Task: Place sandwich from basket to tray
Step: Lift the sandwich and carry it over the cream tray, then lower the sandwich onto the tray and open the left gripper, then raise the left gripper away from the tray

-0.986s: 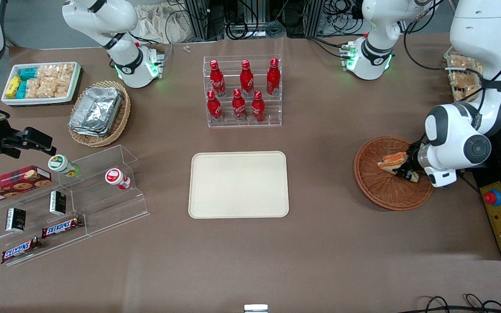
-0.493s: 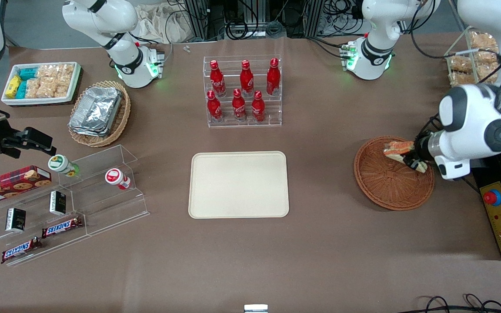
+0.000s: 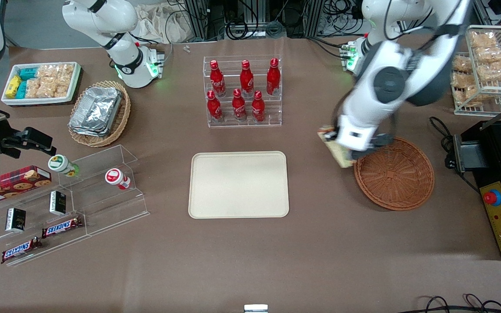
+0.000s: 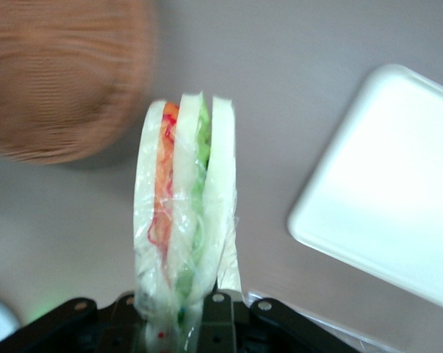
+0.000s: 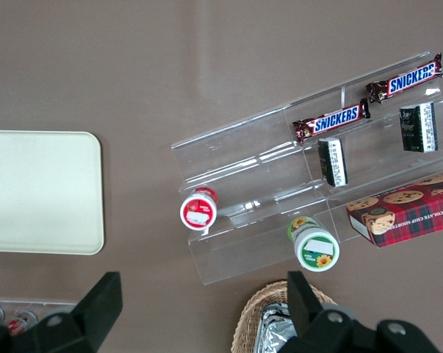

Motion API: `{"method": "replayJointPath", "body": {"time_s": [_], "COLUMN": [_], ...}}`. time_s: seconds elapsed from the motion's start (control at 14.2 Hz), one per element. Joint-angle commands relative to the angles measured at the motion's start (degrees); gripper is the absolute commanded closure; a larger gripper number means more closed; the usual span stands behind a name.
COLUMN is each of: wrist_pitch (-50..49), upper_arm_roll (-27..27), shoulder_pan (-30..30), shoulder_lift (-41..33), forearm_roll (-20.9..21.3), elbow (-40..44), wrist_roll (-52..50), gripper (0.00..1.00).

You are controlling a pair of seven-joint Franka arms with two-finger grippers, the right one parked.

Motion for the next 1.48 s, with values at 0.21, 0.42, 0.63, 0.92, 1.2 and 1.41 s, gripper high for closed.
{"method": "replayJointPath", "body": {"time_s": [0.21,0.42,0.63,0.92,1.2,1.41], "wrist_pitch": [9.8,9.9,9.9,9.7,8.8,2.7], "upper_arm_roll": [-1.2,-1.0,-0.9,1.6,1.6,1.2], "shoulder_pan": [-12.4,-15.9,-15.9,-15.8,-15.8,-15.4], "shoulder_lift": [23.2,33.1,35.1,35.5,35.0,27.3], "forearm_roll": [15.0,23.9,26.0,27.0,27.1,25.8], "elbow": [13.8,21.2,22.4,21.9,21.9,22.0], "wrist_roll": [1.1,0.5,1.1,1.5,0.6,-2.4], "gripper": [1.0,1.0,1.0,0.58,0.0,0.0]}}
